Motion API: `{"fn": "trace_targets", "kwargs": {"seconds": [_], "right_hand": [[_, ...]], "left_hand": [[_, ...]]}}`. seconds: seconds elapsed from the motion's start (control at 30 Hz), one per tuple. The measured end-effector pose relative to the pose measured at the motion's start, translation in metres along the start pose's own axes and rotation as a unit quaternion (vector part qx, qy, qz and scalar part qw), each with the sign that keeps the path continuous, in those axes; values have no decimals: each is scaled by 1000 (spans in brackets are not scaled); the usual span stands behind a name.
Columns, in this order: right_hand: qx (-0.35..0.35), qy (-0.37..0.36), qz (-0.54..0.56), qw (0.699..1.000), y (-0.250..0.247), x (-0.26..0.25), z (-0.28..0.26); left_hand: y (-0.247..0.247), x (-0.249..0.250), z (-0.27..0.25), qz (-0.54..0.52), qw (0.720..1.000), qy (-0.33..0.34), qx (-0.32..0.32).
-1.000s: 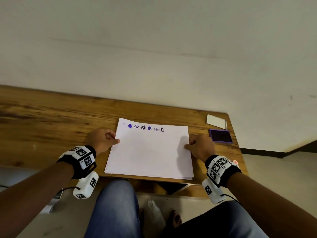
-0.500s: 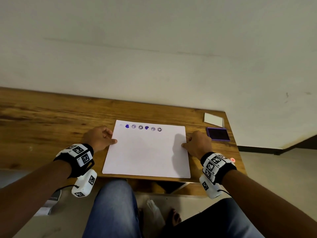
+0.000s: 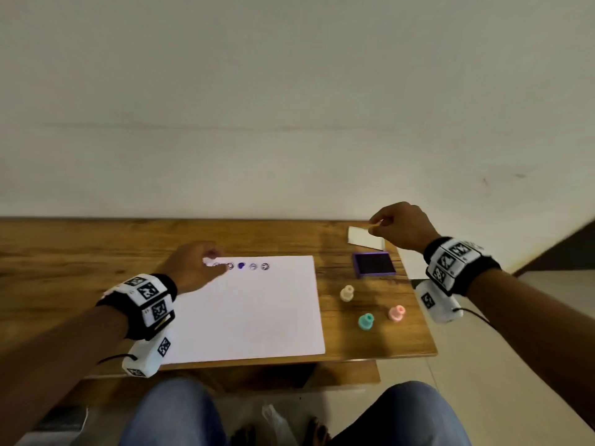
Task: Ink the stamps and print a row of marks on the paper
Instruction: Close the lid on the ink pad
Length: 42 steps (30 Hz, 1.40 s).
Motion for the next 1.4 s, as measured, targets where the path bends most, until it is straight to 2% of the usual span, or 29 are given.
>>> {"fn": "trace_targets", "kwargs": {"seconds": [0.2,0.27,0.4,0.57,0.7,0.87,0.97,1.2,1.4], "right_hand": [[-97,-24,-86,991,16,53,38],[-107,-36,-87,990,28,66,48],[-104,-57,-106,987,43,79,71],[-125,-76,-98,984,59,80,95],[-148,-90,-113,978,70,80,106],[-134,-63,-75,986,68,82,115],[-118,-86,-78,986,59,78,116],[-20,-196,-43,979,39,77,68],[-42,-216,-73,973,66,87,17]], "left_hand": [[88,103,52,146,981,87,-95],[118,135,67,194,966,114,-128],[154,168,94,235,946,119,-188],[174,174,109,229,942,115,-217],[182,173,110,263,931,120,-222],[182,176,112,268,931,110,-223],[182,178,112,272,930,102,-226],[181,179,110,266,933,89,-227],[179,181,109,268,934,88,-220]]}}
Point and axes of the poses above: each hand's wrist, its own z-axis towards the middle knuckle, its own y-axis out of the palm, x = y × z, the point moved 7 cm from there along z, towards the middle knuckle, and after that the axes turned 8 degrees about -x, right-handed, at the moved point
